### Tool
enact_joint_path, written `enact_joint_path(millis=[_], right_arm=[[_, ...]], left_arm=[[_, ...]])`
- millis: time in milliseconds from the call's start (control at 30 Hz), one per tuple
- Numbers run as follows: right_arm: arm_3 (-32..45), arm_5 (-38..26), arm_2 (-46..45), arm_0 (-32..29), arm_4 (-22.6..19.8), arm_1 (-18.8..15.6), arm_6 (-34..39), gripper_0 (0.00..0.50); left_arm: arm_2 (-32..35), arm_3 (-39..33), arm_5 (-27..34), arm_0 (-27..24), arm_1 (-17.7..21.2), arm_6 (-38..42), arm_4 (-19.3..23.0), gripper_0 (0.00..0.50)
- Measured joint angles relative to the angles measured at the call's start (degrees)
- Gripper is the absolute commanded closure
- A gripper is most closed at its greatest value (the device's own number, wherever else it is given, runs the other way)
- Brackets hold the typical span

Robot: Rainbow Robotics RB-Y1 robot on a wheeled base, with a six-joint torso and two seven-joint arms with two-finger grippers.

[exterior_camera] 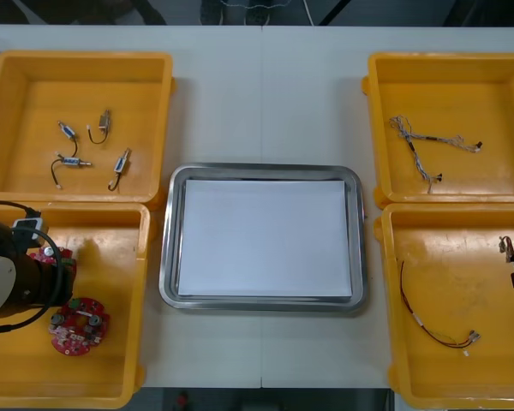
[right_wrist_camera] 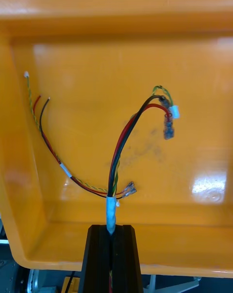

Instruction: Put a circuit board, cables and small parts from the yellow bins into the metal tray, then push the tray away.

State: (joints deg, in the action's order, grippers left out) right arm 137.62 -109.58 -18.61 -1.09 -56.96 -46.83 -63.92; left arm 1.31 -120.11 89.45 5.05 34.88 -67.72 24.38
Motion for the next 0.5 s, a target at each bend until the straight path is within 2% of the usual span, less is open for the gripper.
enact_joint_path(millis=[233, 500], right_arm=[[0.3, 0.0, -2.5, 3.1, -5.1, -4.0, 0.0, 0.5], [0.4, -0.1, -3.1, 6.5, -6.4, -6.1, 0.0, 0.5]], left_arm=[[-0.1, 0.0, -0.3, 0.0, 0.0, 0.0, 0.0, 0.5], [-0.1, 0.0, -0.3, 0.0, 0.0, 0.0, 0.0, 0.5]])
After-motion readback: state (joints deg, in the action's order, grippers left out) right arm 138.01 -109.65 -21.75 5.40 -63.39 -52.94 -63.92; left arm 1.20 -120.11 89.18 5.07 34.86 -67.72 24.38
